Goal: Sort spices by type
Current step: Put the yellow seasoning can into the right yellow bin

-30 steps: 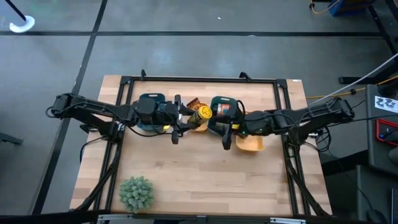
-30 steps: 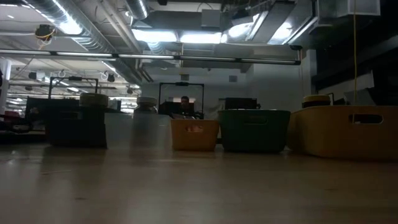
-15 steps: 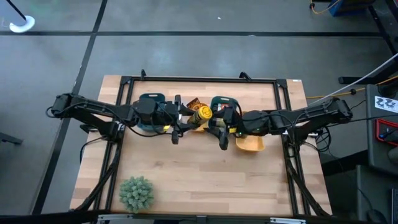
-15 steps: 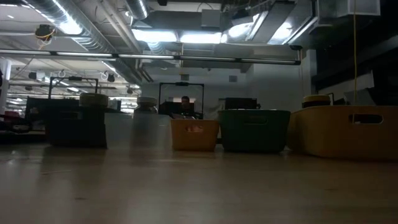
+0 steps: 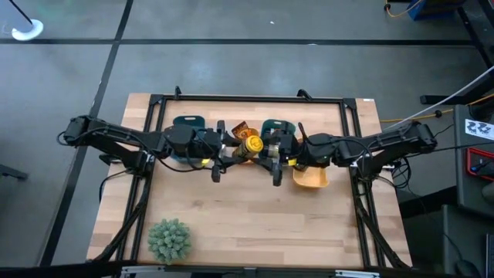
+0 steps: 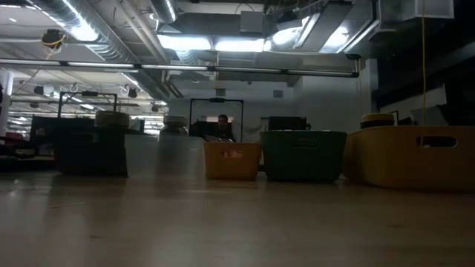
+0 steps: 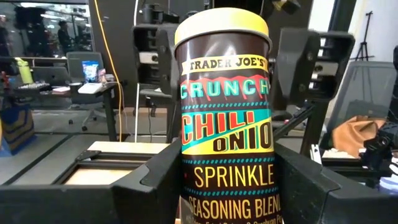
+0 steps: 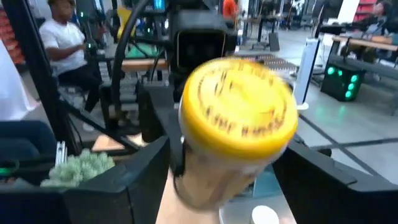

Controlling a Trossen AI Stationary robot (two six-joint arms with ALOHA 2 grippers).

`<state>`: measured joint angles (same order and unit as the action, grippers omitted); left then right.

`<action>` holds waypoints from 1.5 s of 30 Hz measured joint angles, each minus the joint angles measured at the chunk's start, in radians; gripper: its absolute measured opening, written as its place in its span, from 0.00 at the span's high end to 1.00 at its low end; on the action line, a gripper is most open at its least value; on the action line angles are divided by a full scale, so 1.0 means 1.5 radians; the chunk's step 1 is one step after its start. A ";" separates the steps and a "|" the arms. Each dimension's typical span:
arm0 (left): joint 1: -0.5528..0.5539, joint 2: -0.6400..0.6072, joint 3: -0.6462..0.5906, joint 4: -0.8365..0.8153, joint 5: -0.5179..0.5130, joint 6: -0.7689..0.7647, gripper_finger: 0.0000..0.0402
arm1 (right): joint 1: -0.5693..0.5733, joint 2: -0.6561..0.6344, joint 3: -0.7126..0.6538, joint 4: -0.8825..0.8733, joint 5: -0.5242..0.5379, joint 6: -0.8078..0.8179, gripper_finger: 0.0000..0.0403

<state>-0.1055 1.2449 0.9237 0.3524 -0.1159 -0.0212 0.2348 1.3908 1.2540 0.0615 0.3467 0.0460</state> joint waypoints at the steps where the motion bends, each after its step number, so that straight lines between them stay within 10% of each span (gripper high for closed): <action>1: 0.000 0.000 0.000 0.000 0.000 0.000 0.52 | 0.000 0.003 0.000 0.008 0.000 -0.001 0.33; 11: -0.004 0.000 0.000 0.001 0.000 0.006 0.52 | -0.009 0.051 0.000 0.105 0.000 -0.059 0.34; 20: -0.014 0.000 0.000 0.001 0.001 0.040 0.52 | -0.008 0.055 0.000 0.116 -0.012 -0.066 0.56; 45: -0.005 -0.032 0.000 -0.098 0.008 0.032 0.42 | -0.008 0.022 0.014 -0.002 0.059 -0.066 0.54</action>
<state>-0.1123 1.1969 0.9237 0.2049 -0.1046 0.0261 0.2227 1.4238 1.2753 0.0587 0.4345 -0.0531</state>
